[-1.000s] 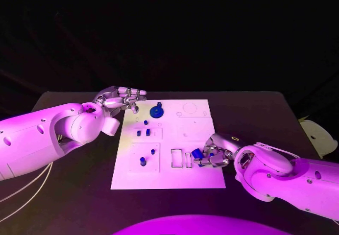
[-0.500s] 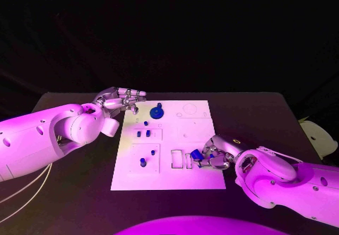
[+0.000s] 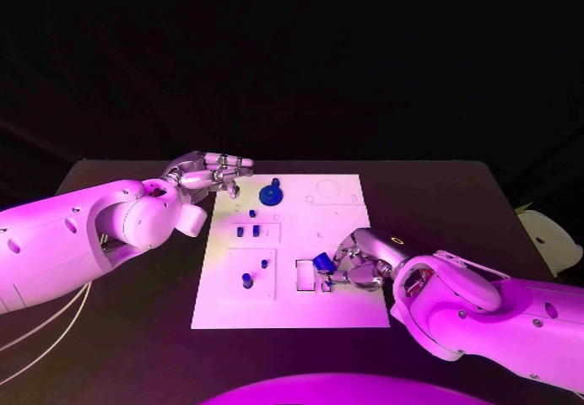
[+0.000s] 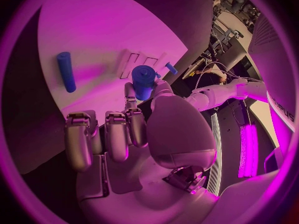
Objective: Assemble the parts on the task board
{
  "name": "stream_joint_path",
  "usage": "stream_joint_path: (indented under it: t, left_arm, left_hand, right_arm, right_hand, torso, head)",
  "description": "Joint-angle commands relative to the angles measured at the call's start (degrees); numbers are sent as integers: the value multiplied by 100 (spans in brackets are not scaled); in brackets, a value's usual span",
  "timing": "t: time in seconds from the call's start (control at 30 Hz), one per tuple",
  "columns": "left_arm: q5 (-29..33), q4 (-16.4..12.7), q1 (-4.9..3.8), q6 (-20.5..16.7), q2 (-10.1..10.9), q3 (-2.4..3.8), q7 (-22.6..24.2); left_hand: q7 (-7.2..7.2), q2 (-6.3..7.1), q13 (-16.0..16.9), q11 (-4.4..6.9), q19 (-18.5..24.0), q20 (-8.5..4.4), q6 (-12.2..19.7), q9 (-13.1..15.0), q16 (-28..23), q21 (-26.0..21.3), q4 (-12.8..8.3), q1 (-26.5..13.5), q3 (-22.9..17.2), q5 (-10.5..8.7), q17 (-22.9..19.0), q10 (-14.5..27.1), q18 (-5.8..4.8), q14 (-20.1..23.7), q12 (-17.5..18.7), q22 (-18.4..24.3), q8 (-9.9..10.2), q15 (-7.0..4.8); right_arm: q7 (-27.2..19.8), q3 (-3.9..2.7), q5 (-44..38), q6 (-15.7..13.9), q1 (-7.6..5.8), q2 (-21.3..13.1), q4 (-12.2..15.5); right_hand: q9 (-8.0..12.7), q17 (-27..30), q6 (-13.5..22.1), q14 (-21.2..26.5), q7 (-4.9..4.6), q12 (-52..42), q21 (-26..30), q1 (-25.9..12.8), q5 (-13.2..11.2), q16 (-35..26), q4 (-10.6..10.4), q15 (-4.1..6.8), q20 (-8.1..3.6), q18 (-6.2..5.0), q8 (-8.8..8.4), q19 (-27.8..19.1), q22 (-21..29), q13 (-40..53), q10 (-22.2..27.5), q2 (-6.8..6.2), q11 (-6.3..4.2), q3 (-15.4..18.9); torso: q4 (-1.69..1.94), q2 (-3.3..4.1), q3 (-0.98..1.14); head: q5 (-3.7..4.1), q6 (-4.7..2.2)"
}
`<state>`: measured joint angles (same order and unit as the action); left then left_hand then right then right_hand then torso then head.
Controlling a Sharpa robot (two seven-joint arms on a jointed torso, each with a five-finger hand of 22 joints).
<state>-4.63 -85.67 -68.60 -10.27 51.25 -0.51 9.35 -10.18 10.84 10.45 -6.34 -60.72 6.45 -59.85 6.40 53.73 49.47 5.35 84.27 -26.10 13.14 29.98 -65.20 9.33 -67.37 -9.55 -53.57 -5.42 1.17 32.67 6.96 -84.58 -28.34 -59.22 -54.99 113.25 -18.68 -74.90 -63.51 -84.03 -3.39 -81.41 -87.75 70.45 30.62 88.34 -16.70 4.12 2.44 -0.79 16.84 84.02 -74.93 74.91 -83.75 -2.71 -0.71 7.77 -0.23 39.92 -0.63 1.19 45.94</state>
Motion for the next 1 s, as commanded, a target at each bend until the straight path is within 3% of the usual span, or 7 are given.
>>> stream_joint_path:
  t: [0.03, 0.2, 0.33, 0.67, 0.77, 0.83, 1.0]
  left_arm:
    - [3, -10, -6, 100, -19, 4, 27]
    - [3, -17, -6, 100, -30, 4, 26]
    - [3, -29, -6, 102, -32, 4, 23]
    - [3, -36, -6, 102, -27, 4, 22]
    - [3, -37, -6, 102, -22, 4, 20]
    - [3, -37, -7, 100, -19, 4, 19]
    - [3, -39, -7, 100, -16, 4, 17]
  left_hand:
    - [-24, -21, 9, 15, -24, 17, 18, -7, 30, -18, -4, -15, 18, -14, -9, 40, 60, 7, -26, 9, -17, 36]
    - [-24, -21, 9, 15, -24, 17, 18, -7, 30, -18, -4, -15, 18, -14, -9, 40, 60, 7, -26, 9, -17, 36]
    - [-24, -21, 9, 15, -24, 17, 18, -7, 30, -18, -4, -15, 18, -14, -9, 40, 60, 7, -26, 9, -17, 36]
    - [-24, -21, 9, 15, -24, 17, 18, -7, 30, -18, -4, -15, 18, -14, -9, 40, 60, 7, -26, 9, -17, 36]
    - [-24, -21, 9, 15, -24, 17, 18, -7, 30, -18, -4, -15, 18, -14, -9, 40, 60, 7, -26, 9, -17, 36]
    - [-24, -21, 9, 15, -24, 17, 18, -7, 30, -18, -4, -15, 18, -14, -9, 40, 60, 7, -26, 9, -17, 36]
    - [-25, -26, 9, 14, -21, 19, 26, -13, 34, -34, 2, -31, 29, -12, -18, 56, 62, 9, -39, 19, -19, 38]
  right_arm:
    - [-32, 1, 320, 142, 10, 110, -55]
    - [-8, 3, 491, 323, 18, 311, -188]
    - [18, 3, 548, 396, 20, 411, -268]
    - [41, 2, 568, 435, 20, 532, -399]
    - [46, 2, 547, 425, 20, 543, -423]
    - [47, 2, 525, 408, 20, 549, -433]
    - [44, 2, 439, 325, 20, 561, -450]
  right_hand:
    - [-23, -1187, -49, -529, 27, -14, -7, -43, 23, 27, -7, 31, -40, 31, 26, 510, -1445, 533, -79, 72, -32, 47]
    - [-61, -1200, -51, -532, 32, -40, -20, -194, -32, 33, -10, 34, -44, 34, 35, 514, -1449, 574, -105, 125, -35, 114]
    - [-103, -1205, -57, -533, 41, -24, -30, -323, -112, 35, -8, 39, -49, 36, 47, 518, -1452, 569, -105, 153, -42, 185]
    - [-160, -1202, -58, -532, 50, 18, -22, -447, -267, 34, -6, 46, -56, 34, 63, 514, -1449, 540, -92, 169, -50, 274]
    - [-200, -1196, -52, -530, 52, 38, -18, -536, -534, 32, -4, 48, -58, 33, 73, 512, -1447, 531, -88, 177, -52, 339]
    - [-237, -1186, -48, -528, 51, 58, -5, -654, -909, 27, -7, 47, -59, 30, 83, 506, -1444, 521, -82, 161, -50, 407]
    - [-330, -1150, 2, -519, 33, 135, 49, -1024, -1879, 10, -21, 35, -51, 18, 91, 482, -1428, 475, -47, -83, -37, 432]
  torso:
    - [4, 6, 2]
    - [15, 12, 2]
    - [3, 13, 1]
    - [7, 13, 5]
    - [5, 13, 5]
    - [3, 13, 4]
    - [1, 11, 3]
  head:
    - [-14, -3]
    - [-21, -1]
    - [-47, 7]
    - [-69, 17]
    - [-74, 26]
    - [-76, 28]
    - [-77, 24]
